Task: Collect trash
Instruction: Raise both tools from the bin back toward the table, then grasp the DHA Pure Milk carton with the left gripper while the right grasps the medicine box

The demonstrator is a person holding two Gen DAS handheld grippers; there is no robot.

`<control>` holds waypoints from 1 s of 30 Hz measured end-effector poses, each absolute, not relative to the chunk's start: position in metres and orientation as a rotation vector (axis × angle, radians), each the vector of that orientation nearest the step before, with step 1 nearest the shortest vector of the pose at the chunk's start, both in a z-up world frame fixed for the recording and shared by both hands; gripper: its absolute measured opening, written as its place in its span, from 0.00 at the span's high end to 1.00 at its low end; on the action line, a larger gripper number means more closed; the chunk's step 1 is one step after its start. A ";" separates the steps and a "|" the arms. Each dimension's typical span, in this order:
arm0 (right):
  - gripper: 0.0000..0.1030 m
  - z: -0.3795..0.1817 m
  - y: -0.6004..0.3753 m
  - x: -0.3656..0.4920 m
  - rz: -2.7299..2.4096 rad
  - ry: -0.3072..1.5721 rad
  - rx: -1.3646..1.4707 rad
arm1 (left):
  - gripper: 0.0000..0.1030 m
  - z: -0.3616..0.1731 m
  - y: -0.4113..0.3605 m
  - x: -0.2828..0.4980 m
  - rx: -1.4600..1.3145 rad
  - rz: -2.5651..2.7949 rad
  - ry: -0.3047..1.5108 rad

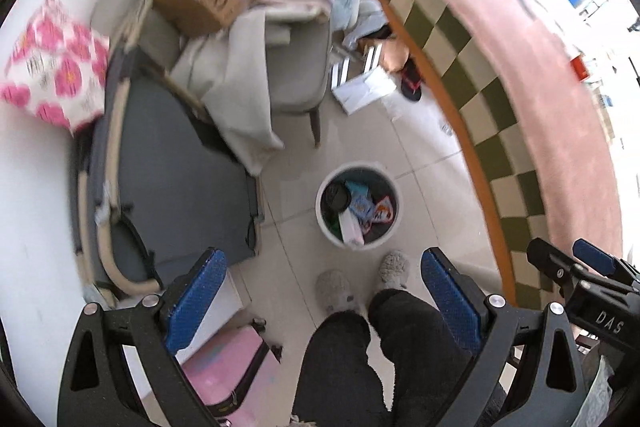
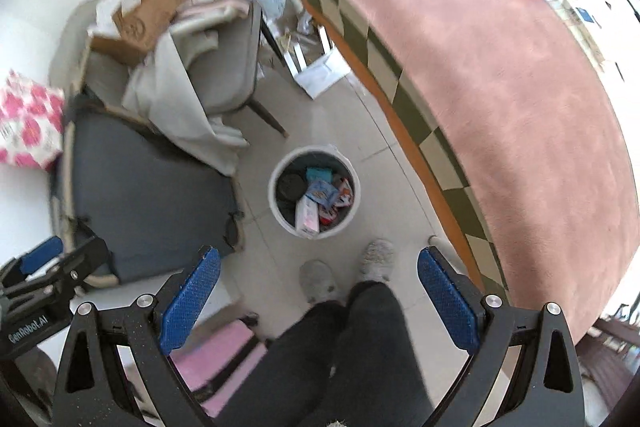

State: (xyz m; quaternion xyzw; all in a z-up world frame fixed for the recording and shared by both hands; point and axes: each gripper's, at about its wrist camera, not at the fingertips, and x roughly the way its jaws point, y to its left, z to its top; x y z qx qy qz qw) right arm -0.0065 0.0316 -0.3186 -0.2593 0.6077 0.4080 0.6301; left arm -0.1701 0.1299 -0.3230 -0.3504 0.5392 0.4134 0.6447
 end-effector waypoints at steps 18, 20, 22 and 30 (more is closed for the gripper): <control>0.03 -0.275 0.012 0.311 0.623 1.398 -0.421 | 0.03 -0.266 0.164 0.194 -0.306 0.627 1.222; 0.03 -0.287 0.004 0.358 0.572 1.404 -0.427 | 0.03 -0.277 0.161 0.253 -0.237 0.553 1.251; 0.03 -0.299 -0.001 0.395 0.533 1.414 -0.439 | 0.03 -0.291 0.156 0.301 -0.195 0.477 1.280; 0.03 -0.355 -0.022 0.506 0.415 1.511 -0.399 | 0.04 -0.377 0.128 0.452 -0.038 0.159 1.472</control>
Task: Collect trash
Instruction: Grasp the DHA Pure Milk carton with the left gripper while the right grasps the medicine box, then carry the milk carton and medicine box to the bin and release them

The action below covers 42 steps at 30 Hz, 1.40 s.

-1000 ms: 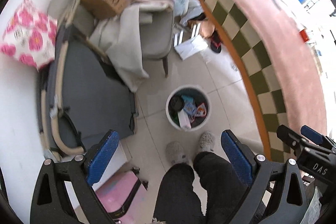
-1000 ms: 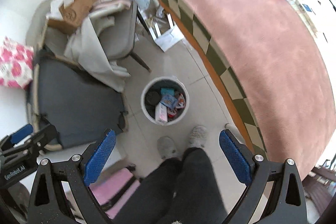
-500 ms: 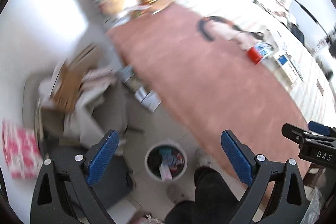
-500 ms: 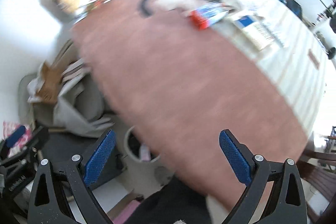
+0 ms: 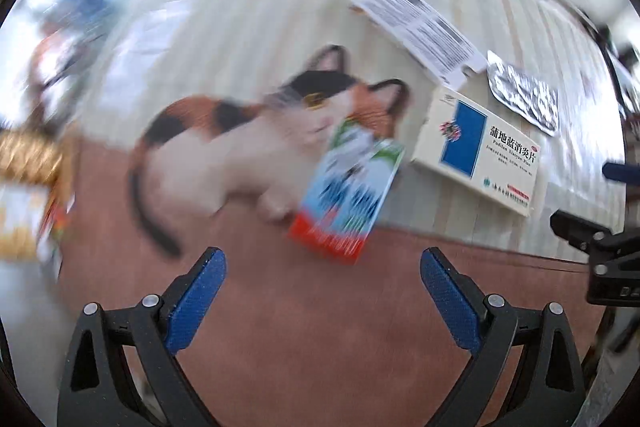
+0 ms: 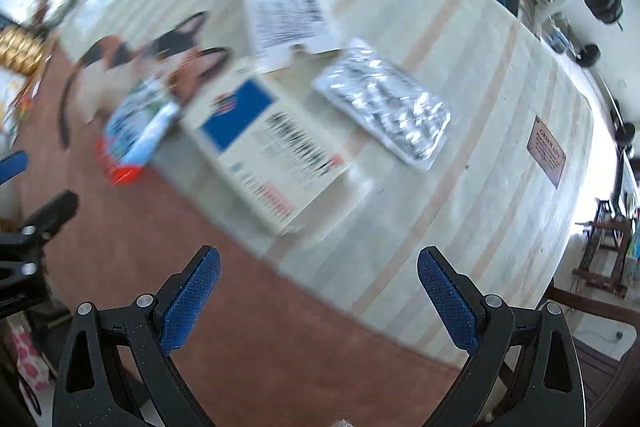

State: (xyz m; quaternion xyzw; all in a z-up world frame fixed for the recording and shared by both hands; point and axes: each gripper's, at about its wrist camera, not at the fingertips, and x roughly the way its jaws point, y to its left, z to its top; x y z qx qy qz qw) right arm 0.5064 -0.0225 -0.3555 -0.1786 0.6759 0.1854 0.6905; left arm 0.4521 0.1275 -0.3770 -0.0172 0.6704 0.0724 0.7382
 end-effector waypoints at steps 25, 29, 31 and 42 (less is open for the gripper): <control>0.03 -0.418 0.066 0.553 0.626 1.512 -0.695 | 0.50 -0.422 0.193 0.414 -0.447 0.416 1.525; 0.09 -0.423 0.072 0.553 0.613 1.505 -0.693 | 0.50 -0.424 0.194 0.417 -0.436 0.421 1.516; 0.12 -0.420 0.073 0.545 0.593 1.516 -0.644 | 0.50 -0.424 0.192 0.420 -0.433 0.422 1.513; 0.09 -0.424 0.045 0.532 0.466 1.688 -0.417 | 0.51 -0.418 0.212 0.410 -0.437 0.441 1.499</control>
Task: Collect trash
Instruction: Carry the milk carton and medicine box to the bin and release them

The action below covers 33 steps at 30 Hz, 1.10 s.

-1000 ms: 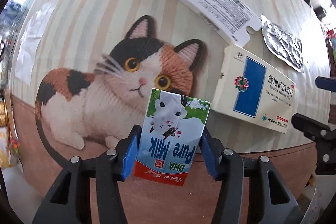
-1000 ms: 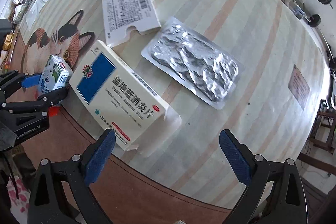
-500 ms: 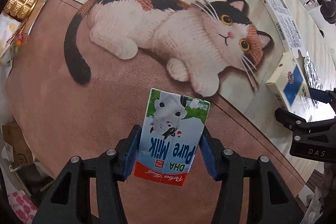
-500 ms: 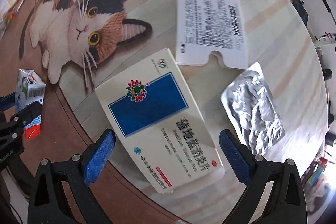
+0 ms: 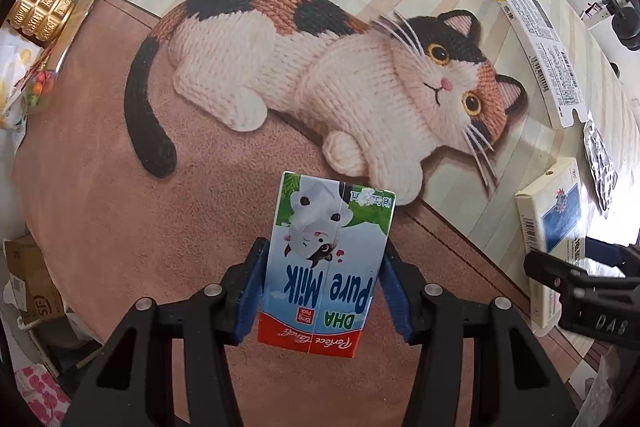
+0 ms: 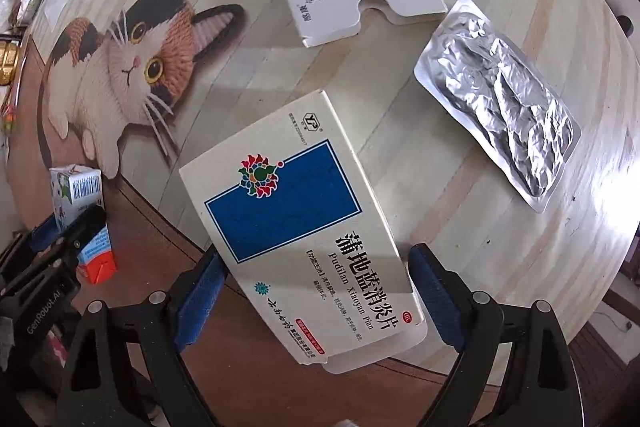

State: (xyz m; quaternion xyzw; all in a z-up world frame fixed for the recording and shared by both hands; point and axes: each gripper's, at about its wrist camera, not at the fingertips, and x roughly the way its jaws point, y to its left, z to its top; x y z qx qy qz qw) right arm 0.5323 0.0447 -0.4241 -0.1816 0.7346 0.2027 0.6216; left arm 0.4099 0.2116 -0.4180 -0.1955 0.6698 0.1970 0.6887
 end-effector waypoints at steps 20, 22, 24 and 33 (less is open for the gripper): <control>0.23 -0.367 0.042 0.452 0.513 1.461 -0.471 | 0.52 -0.338 0.201 0.358 -0.422 0.464 1.359; 0.23 -0.353 0.041 0.439 0.521 1.436 -0.455 | 0.52 -0.326 0.198 0.347 -0.424 0.468 1.331; 0.23 -0.337 0.040 0.426 0.530 1.419 -0.432 | 0.52 -0.310 0.195 0.328 -0.436 0.473 1.297; 0.23 -0.278 0.047 0.352 0.612 1.346 -0.376 | 0.52 -0.265 0.189 0.226 -0.466 0.517 1.182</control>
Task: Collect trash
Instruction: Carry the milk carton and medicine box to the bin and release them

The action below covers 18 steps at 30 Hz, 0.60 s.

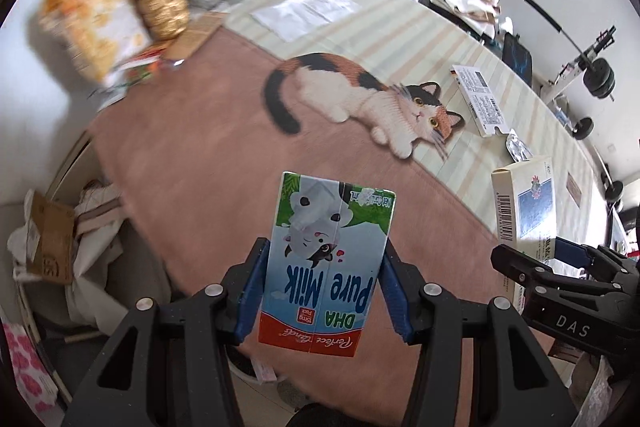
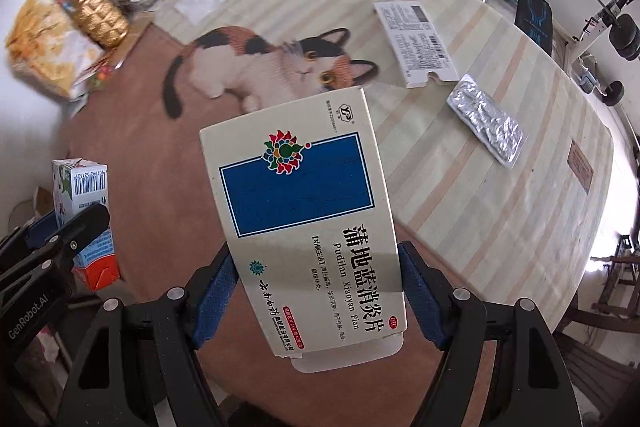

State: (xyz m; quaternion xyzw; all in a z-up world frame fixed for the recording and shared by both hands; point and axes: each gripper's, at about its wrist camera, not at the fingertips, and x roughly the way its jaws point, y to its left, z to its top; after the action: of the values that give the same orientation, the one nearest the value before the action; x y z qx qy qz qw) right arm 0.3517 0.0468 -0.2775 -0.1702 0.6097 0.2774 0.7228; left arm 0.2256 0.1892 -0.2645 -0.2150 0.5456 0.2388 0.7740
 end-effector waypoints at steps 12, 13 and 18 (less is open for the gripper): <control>0.23 -0.271 0.045 0.153 0.757 1.351 -0.434 | 0.52 -0.254 0.174 0.030 -0.572 0.639 1.127; 0.23 -0.276 0.046 0.144 0.767 1.360 -0.440 | 0.52 -0.259 0.175 0.015 -0.589 0.652 1.132; 0.23 -0.331 0.055 0.076 0.814 1.464 -0.508 | 0.52 -0.312 0.188 -0.055 -0.751 0.718 1.185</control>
State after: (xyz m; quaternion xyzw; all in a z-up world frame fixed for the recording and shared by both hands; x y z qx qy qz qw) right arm 0.0764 0.0551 -0.3314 -0.2227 0.6422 0.3568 0.6408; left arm -0.0551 0.1883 -0.3125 -0.3379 0.5331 0.3230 0.7052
